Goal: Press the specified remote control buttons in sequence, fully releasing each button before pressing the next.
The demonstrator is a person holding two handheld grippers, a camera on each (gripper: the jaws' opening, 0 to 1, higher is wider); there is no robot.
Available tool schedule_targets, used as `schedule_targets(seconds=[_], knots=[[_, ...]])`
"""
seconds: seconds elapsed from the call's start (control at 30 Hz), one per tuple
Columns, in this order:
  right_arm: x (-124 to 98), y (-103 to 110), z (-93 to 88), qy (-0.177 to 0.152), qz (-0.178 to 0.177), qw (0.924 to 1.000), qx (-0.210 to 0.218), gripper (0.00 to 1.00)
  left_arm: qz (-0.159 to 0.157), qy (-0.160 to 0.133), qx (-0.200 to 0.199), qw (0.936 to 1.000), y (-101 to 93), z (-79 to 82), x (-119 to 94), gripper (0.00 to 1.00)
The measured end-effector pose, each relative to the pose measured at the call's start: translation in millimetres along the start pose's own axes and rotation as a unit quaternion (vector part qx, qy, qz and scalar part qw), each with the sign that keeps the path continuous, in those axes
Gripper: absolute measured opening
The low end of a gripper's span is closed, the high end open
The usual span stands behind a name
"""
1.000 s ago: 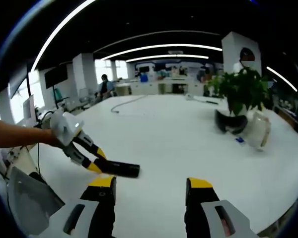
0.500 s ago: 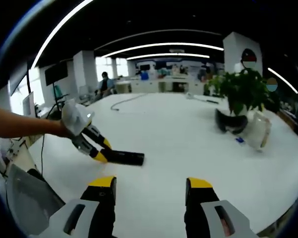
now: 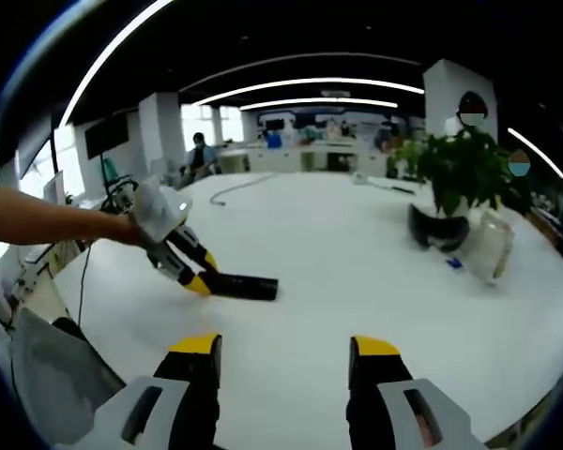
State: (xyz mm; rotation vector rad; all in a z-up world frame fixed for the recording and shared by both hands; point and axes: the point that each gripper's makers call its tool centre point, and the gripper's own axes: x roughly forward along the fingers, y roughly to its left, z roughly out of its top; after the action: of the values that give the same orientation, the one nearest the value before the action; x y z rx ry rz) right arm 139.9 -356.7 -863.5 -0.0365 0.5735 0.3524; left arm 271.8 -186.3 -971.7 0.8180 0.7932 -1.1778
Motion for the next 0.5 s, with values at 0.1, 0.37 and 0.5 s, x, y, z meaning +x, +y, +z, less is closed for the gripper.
schedule_targets(seconds=[0.1,0.37,0.5], knots=[[0,0,0.3,-0.001,-0.001,1.0,-0.002,0.52,-0.001,0.003,0.003,1.0,3.2,0.3,1,0.24],[0,-3,-0.7,0.002,-0.006,1.0,0.003,0.52,-0.004,0.013,0.005,0.9999,14.1,0.5,4,0.24],[0,-3,-1.6,0.005,-0.006,1.0,0.004,0.51,-0.001,0.018,0.009,0.9998,24.1,2.3,6,0.24]])
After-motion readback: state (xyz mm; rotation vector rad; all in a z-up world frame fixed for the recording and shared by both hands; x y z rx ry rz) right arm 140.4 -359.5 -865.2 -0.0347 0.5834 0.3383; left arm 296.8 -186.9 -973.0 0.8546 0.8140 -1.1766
